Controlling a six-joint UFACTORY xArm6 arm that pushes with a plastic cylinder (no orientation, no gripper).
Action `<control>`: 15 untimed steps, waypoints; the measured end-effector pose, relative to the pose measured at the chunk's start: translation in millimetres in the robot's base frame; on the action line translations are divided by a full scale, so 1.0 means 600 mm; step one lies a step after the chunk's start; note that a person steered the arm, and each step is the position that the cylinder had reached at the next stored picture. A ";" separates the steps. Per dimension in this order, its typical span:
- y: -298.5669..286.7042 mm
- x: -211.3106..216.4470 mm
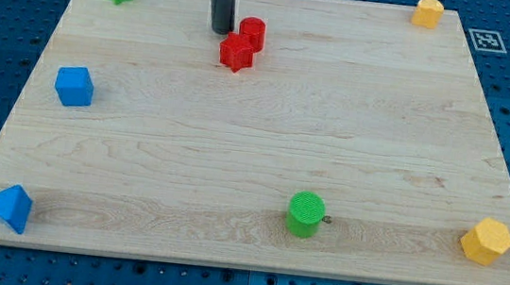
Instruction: Place the red circle above the red star
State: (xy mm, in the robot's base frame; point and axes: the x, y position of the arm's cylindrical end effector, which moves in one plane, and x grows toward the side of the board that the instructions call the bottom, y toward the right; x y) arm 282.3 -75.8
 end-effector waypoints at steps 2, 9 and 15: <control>0.022 -0.097; 0.109 -0.016; -0.067 -0.070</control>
State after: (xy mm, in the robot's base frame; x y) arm 240.4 -116.0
